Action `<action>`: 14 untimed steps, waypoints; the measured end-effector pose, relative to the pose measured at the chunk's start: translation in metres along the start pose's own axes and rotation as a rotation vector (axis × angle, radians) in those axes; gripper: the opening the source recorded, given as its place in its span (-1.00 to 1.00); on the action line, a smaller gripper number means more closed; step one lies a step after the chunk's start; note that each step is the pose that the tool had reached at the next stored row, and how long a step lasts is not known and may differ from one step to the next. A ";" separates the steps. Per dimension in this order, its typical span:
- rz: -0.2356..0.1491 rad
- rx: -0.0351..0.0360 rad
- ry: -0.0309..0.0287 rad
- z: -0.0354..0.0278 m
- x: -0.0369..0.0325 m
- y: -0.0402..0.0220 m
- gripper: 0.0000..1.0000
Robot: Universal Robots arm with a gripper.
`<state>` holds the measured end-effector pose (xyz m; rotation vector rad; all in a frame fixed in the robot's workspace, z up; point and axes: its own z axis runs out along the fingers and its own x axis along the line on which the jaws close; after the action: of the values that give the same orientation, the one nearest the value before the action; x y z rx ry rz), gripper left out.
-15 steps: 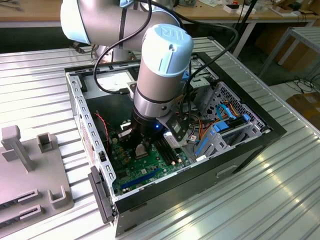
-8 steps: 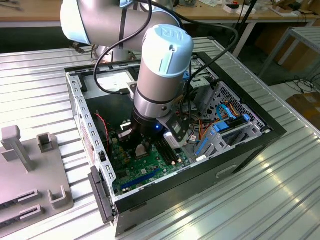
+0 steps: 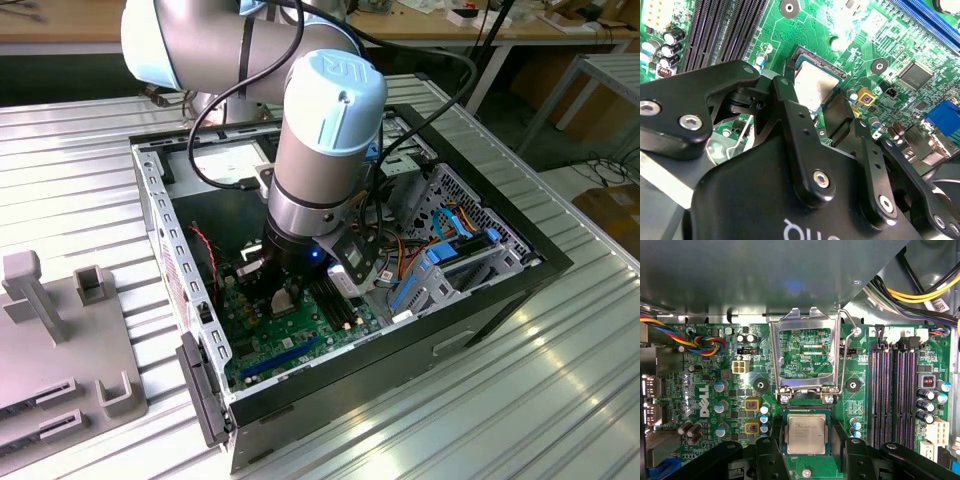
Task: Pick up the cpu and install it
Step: 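Place the cpu into insertion slot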
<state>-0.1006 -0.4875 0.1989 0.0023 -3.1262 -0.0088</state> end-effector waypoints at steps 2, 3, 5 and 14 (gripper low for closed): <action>0.000 -0.0001 0.0000 0.0001 0.0000 0.0000 -0.04; 0.000 0.0000 0.0000 0.0001 0.0000 0.0000 -0.04; 0.000 0.0000 0.0000 0.0002 0.0000 0.0000 -0.04; 0.000 0.0000 0.0000 0.0005 0.0000 0.0000 -0.04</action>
<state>-0.1006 -0.4875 0.1984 0.0023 -3.1262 -0.0089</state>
